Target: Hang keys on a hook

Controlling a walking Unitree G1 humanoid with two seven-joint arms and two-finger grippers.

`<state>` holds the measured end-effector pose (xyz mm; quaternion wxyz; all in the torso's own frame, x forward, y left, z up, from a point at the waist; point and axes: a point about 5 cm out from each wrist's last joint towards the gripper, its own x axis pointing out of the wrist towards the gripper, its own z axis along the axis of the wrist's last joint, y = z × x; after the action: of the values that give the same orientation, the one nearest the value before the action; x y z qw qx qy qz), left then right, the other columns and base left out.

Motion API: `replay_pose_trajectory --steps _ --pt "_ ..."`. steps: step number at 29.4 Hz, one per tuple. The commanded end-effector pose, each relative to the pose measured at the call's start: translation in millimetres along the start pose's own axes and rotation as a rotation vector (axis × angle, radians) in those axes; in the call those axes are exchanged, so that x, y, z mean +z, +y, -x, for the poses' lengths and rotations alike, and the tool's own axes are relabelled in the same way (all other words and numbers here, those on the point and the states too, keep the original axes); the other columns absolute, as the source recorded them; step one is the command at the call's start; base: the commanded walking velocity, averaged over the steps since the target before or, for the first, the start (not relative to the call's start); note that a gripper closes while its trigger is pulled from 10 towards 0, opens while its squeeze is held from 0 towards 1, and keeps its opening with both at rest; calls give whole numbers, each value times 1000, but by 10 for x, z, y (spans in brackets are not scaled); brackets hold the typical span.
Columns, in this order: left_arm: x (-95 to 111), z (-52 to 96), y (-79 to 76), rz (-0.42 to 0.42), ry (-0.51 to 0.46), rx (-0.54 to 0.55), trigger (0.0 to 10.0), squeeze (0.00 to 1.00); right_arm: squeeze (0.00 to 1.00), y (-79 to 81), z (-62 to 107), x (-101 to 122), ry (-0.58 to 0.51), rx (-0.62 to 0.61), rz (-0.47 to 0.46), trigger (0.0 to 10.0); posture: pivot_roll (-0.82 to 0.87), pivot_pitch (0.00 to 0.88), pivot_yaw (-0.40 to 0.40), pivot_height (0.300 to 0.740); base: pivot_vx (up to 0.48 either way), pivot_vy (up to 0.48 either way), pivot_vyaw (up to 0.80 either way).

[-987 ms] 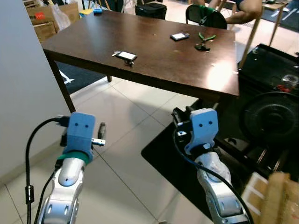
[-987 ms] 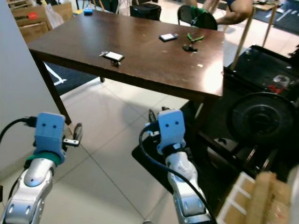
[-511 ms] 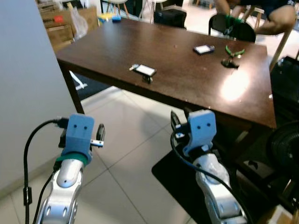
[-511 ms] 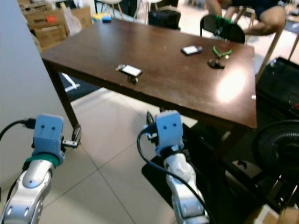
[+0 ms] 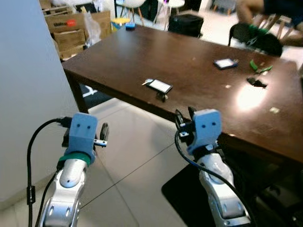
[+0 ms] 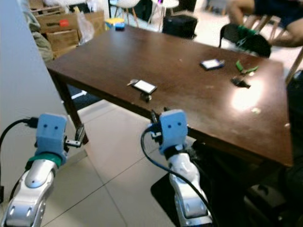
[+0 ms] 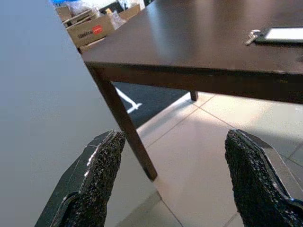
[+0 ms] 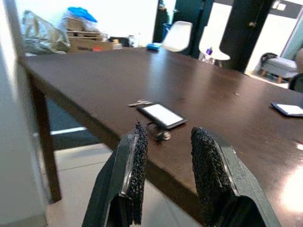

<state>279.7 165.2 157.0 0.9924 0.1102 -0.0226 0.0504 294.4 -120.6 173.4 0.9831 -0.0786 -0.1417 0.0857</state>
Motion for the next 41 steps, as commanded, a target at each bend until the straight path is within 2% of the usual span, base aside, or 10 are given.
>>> replay_pose_trajectory --steps 1,8,22,30,36,37,38,40,41 --pt "-13 12 -33 2 10 -11 10000 0 0 -42 26 -43 22 -13 -1 10000 -133 53 101 740 461 0 -463" --pt "-15 11 -38 2 11 -12 10000 0 0 -47 26 -47 22 -17 2 10000 -134 53 103 740 461 0 -646" --pt "-15 10 -37 0 12 -14 10000 0 0 -43 22 -36 15 -15 13 10000 -133 53 104 740 461 0 0" --pt "-18 10 -42 -1 14 -17 10000 0 0 -98 -3 -8 0 -18 31 10000 -133 53 104 740 458 0 0" --pt "-36 7 -46 -1 31 -35 10000 0 0 -86 -4 2 -8 5 44 10000 -133 53 104 740 178 0 0" --pt "-56 32 -83 -25 36 -131 10000 0 0 -78 -2 7 -11 14 50 10000 -133 53 104 740 0 0 0" --pt "-56 32 -83 -25 36 -131 10000 0 0 -78 -2 7 -11 14 50 10000 -133 53 104 740 0 0 0" --pt "-101 133 -134 -117 36 -365 10000 0 0 -65 -2 15 -16 27 58 10000 -130 55 106 740 0 0 0" --pt "-101 133 -134 -117 36 -365 10000 0 0 -65 -2 15 -16 27 58 10000 -130 55 106 740 0 0 0"
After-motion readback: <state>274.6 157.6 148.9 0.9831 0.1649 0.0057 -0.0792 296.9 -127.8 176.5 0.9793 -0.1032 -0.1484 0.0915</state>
